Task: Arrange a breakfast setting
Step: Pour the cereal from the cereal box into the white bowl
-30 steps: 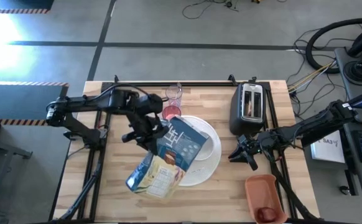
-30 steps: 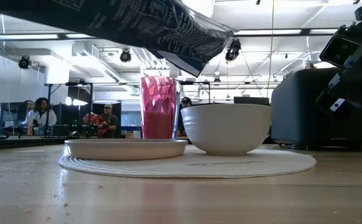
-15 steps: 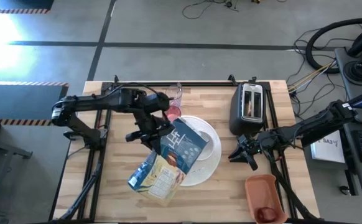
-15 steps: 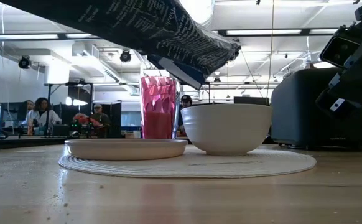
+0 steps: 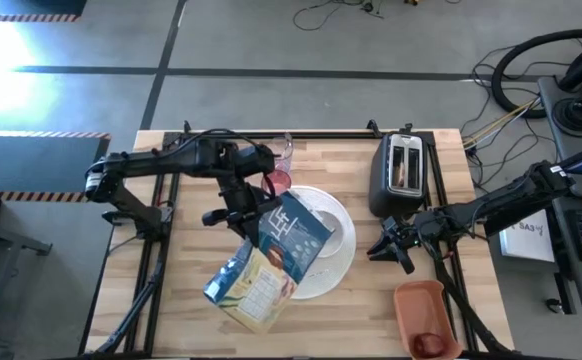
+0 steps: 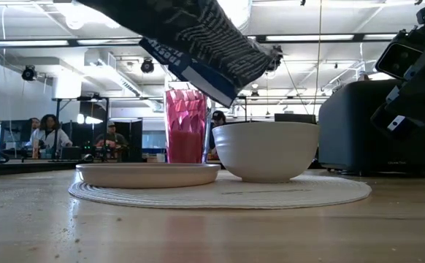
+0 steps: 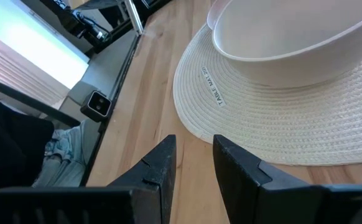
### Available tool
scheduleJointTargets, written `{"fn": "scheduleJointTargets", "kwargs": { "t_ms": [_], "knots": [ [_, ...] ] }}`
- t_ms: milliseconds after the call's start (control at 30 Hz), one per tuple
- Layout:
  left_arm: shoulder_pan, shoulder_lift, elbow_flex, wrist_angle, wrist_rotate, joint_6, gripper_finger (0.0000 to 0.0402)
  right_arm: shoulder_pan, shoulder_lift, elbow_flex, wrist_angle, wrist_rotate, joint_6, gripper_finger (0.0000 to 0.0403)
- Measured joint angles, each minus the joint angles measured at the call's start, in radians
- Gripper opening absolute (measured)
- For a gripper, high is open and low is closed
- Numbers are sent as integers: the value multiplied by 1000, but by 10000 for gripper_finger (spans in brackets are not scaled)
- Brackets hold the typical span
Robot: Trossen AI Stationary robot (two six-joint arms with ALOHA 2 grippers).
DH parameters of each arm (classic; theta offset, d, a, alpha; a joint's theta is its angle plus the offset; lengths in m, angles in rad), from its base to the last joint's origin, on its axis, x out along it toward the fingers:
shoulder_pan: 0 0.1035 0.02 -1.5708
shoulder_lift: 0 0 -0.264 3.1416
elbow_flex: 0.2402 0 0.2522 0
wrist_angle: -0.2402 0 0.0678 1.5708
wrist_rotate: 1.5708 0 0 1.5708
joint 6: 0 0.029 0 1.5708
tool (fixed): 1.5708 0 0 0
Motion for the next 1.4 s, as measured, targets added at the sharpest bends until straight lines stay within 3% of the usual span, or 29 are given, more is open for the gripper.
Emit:
{"fn": "scheduleJointTargets", "kwargs": {
  "t_ms": [633,867,1400],
  "knots": [
    [73,0,0,-1,107,-89,0,0,0,0,0,0,0,95],
    [89,53,0,8,172,-88,0,0,0,0,0,0,0,95],
    [101,140,88,-51,192,-82,0,0,0,0,0,0,0,95]
  ]
}}
